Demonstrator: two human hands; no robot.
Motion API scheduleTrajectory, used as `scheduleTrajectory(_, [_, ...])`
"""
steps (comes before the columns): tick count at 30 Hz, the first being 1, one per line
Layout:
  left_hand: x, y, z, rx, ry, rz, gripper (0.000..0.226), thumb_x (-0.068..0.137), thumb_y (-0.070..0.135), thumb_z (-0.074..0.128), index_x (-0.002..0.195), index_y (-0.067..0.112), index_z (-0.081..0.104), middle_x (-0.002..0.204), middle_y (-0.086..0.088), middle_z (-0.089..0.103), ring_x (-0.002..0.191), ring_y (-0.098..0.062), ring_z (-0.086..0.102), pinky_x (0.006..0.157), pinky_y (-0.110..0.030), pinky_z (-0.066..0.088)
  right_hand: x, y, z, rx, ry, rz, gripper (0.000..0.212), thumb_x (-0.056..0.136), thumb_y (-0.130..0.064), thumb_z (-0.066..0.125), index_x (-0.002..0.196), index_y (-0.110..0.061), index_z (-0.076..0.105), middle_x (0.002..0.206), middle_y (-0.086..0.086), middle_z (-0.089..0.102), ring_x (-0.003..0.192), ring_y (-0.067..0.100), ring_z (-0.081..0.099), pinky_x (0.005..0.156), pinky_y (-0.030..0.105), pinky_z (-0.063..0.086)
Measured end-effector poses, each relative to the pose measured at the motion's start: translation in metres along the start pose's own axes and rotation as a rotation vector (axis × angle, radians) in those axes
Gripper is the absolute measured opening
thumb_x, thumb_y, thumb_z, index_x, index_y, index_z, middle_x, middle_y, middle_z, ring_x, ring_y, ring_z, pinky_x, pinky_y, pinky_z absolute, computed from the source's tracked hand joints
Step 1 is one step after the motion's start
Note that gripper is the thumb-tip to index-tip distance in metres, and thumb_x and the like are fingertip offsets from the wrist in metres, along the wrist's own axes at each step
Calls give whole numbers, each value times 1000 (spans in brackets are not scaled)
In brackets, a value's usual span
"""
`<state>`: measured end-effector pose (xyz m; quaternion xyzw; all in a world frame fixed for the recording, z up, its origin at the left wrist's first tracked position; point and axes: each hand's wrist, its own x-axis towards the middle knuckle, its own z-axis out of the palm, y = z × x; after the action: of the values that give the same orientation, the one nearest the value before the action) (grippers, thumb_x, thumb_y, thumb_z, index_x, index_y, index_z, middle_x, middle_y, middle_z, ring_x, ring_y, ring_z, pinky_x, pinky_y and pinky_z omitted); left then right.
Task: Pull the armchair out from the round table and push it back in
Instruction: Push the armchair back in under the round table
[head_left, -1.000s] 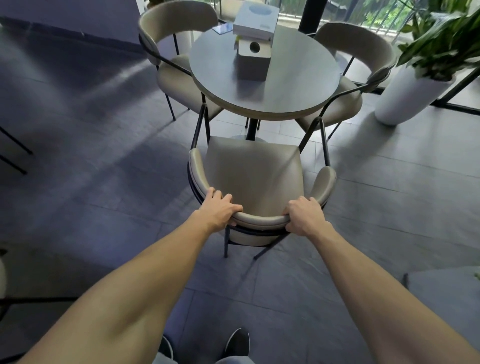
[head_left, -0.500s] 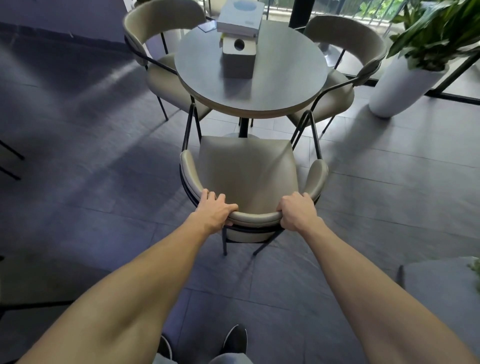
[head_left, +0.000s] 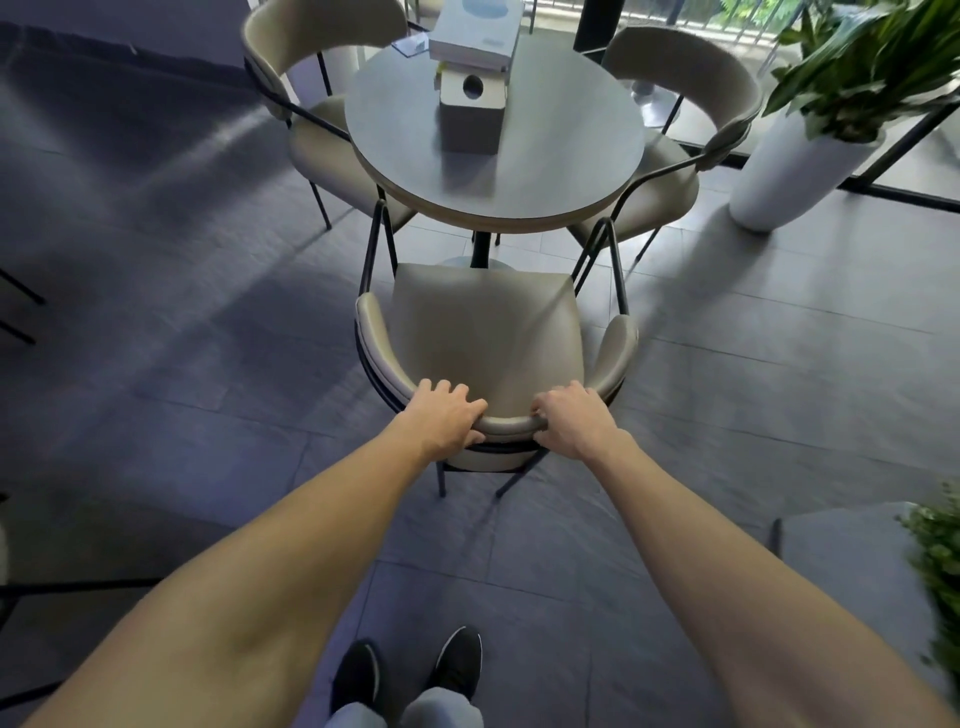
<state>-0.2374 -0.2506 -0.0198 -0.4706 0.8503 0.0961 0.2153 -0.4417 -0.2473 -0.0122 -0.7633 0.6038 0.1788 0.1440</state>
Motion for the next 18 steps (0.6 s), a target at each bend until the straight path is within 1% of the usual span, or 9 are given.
scheduleTrajectory(1, [-4, 1, -9, -3, 12, 5, 44, 99, 53, 42, 131, 22, 47, 125, -9, 51, 112, -32, 50, 92, -46, 40, -4, -4, -6, 15, 3, -1, 44, 85, -43, 66, 125, -24, 64, 124, 3, 64, 118, 30, 52, 95, 40, 43])
scheduleTrajectory(3, [-12, -1, -32, 5, 57, 15, 46, 98, 51, 45, 134, 22, 45, 127, -11, 48, 114, -33, 48, 92, -47, 40, -15, -8, -21, 48, 33, 1, 62, 82, -61, 66, 133, -25, 59, 128, 3, 63, 122, 29, 51, 98, 41, 44])
scheduleTrajectory(5, [-19, -4, -61, 20, 120, 12, 47, 97, 50, 47, 135, 22, 45, 129, -11, 47, 115, -34, 47, 92, -47, 40, -29, -10, -44, 65, 89, 11, 72, 80, -68, 63, 138, -26, 55, 130, 4, 62, 123, 29, 50, 99, 43, 44])
scheduleTrajectory(9, [-26, -4, -127, 47, 201, 8, 46, 98, 48, 45, 136, 22, 45, 133, -13, 46, 118, -35, 46, 95, -50, 40, -56, 0, -104, 47, 169, 42, 74, 81, -68, 62, 141, -26, 50, 134, 5, 60, 125, 29, 49, 102, 47, 43])
scheduleTrajectory(12, [-25, 6, -178, 50, 248, -3, 46, 99, 48, 45, 137, 21, 46, 138, -15, 45, 125, -36, 45, 99, -52, 37, -71, 19, -149, 36, 233, 67, 73, 80, -68, 63, 138, -26, 51, 133, 3, 61, 123, 29, 52, 100, 44, 44])
scheduleTrajectory(14, [-19, 17, -207, 50, 290, -9, 47, 98, 49, 45, 138, 23, 47, 139, -14, 44, 127, -35, 44, 101, -50, 36, -79, 36, -175, 25, 270, 85, 72, 80, -67, 63, 138, -26, 52, 135, 2, 59, 124, 29, 50, 99, 44, 44])
scheduleTrajectory(18, [14, 45, -257, 70, 374, -17, 47, 96, 50, 46, 136, 24, 50, 138, -12, 47, 125, -34, 46, 98, -45, 38, -85, 91, -211, -14, 325, 130, 73, 80, -65, 64, 139, -25, 51, 138, 3, 58, 127, 30, 48, 103, 44, 43])
